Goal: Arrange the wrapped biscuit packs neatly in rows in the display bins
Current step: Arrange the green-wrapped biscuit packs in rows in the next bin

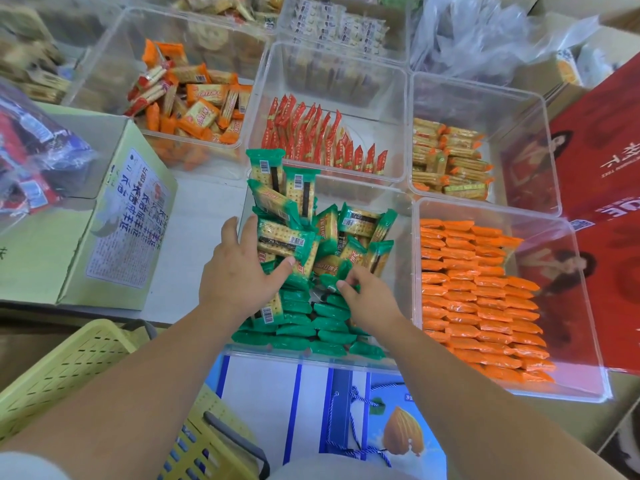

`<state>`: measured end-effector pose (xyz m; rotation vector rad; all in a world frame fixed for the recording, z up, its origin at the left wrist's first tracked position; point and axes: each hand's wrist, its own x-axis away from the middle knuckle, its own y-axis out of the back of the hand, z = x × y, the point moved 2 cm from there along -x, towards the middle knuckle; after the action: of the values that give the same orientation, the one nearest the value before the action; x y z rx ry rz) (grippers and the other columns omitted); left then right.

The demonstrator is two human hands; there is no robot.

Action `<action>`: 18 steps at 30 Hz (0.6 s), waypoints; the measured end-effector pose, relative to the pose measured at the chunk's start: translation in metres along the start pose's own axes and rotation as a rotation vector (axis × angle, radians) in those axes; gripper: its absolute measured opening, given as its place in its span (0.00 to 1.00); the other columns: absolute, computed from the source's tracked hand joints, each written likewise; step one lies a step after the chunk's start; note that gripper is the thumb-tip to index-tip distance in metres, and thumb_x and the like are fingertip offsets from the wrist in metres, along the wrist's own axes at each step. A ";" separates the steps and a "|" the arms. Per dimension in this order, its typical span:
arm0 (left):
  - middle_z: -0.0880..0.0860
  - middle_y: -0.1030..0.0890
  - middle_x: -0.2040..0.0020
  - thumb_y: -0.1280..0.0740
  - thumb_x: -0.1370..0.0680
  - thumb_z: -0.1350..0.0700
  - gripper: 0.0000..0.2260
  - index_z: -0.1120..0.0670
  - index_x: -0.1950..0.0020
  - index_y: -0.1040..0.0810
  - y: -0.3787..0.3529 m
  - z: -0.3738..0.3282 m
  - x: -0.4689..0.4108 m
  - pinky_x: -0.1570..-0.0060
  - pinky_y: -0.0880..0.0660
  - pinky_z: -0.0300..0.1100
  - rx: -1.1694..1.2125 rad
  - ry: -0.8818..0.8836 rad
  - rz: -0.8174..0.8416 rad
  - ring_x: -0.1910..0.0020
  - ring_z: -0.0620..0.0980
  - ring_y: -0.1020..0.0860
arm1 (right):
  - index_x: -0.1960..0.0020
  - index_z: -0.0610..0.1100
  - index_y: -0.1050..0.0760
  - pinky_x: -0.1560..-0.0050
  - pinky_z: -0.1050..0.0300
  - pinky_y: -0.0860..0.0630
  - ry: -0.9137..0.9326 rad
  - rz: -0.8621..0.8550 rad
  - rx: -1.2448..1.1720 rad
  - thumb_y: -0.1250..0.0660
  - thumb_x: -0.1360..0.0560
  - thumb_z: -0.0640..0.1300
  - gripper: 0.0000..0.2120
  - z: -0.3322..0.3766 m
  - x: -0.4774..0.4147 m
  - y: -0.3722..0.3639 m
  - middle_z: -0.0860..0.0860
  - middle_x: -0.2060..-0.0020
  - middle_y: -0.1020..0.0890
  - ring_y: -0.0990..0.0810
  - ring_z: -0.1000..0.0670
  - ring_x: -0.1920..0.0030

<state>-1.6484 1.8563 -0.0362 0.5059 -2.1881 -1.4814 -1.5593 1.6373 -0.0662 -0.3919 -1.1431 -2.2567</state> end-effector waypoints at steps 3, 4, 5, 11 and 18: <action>0.54 0.45 0.21 0.45 0.28 0.25 0.44 0.49 0.20 0.48 0.000 0.000 -0.001 0.45 0.23 0.55 0.003 0.006 0.003 0.32 0.60 0.28 | 0.58 0.49 0.31 0.62 0.48 0.21 -0.089 -0.009 -0.098 0.36 0.19 0.51 0.12 -0.003 0.001 -0.001 0.47 0.60 0.20 0.21 0.48 0.63; 0.54 0.45 0.21 0.44 0.28 0.25 0.44 0.48 0.20 0.48 -0.001 0.000 -0.001 0.44 0.24 0.55 0.004 0.008 0.004 0.32 0.60 0.29 | 0.57 0.48 0.30 0.63 0.49 0.21 -0.116 -0.009 -0.134 0.35 0.19 0.50 0.11 -0.003 0.000 -0.002 0.47 0.60 0.19 0.20 0.49 0.65; 0.54 0.45 0.21 0.44 0.28 0.25 0.44 0.48 0.20 0.48 0.000 0.000 0.000 0.44 0.24 0.55 0.004 0.008 0.005 0.32 0.60 0.29 | 0.56 0.48 0.29 0.62 0.49 0.19 -0.142 -0.003 -0.184 0.34 0.20 0.49 0.09 -0.003 0.000 -0.003 0.47 0.59 0.19 0.20 0.50 0.66; 0.54 0.46 0.21 0.43 0.28 0.26 0.43 0.48 0.20 0.48 0.000 0.000 0.000 0.44 0.24 0.55 0.005 0.012 0.006 0.32 0.60 0.28 | 0.44 0.56 0.26 0.53 0.50 0.20 -0.162 0.101 -0.353 0.34 0.20 0.50 0.06 0.007 -0.002 -0.013 0.58 0.46 0.21 0.21 0.51 0.56; 0.54 0.46 0.21 0.44 0.28 0.26 0.43 0.48 0.20 0.48 -0.002 0.000 -0.001 0.44 0.24 0.55 -0.004 0.011 -0.001 0.31 0.59 0.29 | 0.49 0.49 0.29 0.56 0.51 0.24 -0.013 0.147 -0.010 0.37 0.20 0.62 0.15 0.008 -0.010 -0.005 0.50 0.54 0.19 0.20 0.48 0.53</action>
<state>-1.6480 1.8563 -0.0378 0.5135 -2.1762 -1.4795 -1.5547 1.6496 -0.0693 -0.4800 -1.0737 -2.1360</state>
